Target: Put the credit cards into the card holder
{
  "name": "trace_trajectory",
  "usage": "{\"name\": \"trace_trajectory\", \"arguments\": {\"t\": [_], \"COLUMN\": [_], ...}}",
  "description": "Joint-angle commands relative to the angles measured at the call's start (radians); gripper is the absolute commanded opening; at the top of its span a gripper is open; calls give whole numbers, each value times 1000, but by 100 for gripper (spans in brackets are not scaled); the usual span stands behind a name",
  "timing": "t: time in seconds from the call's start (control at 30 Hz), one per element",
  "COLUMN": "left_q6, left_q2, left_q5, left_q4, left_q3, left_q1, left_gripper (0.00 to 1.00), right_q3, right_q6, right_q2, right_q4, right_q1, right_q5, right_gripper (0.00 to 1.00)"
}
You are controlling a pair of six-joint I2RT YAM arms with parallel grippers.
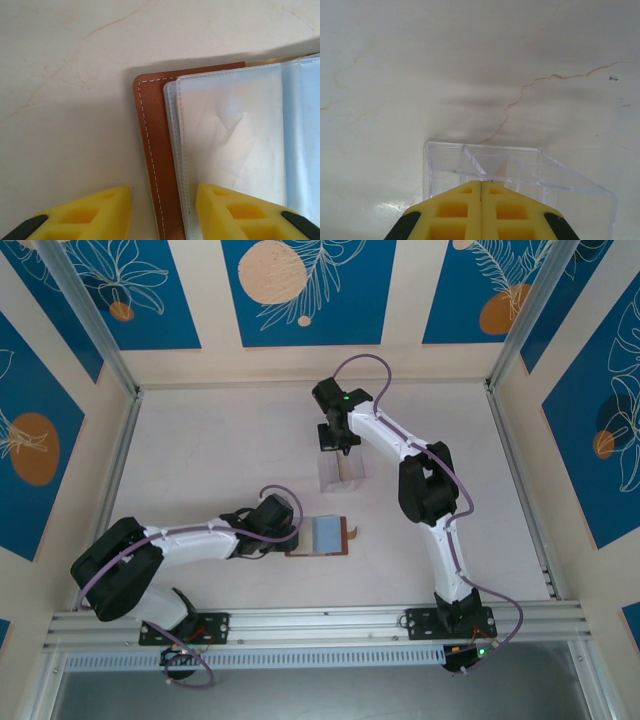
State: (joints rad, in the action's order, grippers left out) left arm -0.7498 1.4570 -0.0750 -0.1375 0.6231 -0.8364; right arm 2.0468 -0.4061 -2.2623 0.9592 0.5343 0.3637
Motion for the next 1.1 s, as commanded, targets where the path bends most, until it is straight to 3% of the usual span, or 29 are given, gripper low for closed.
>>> {"name": "trace_trajectory", "arguments": {"t": [0.0,1.07], "left_q6": [13,12], "left_q2": [52,77], "left_q5": [13,20], "left_q4": [22,22], "left_q3": [-29,-16], "left_q1": [-9,-9], "left_gripper": [39,39], "right_q3": [-10,-157], "right_q6": [15,0], "right_q2": [-5,113], "right_q4": [29,-34], "right_q1": [-14,-64], "right_q5": [15,-2], "right_gripper": [0,0]}}
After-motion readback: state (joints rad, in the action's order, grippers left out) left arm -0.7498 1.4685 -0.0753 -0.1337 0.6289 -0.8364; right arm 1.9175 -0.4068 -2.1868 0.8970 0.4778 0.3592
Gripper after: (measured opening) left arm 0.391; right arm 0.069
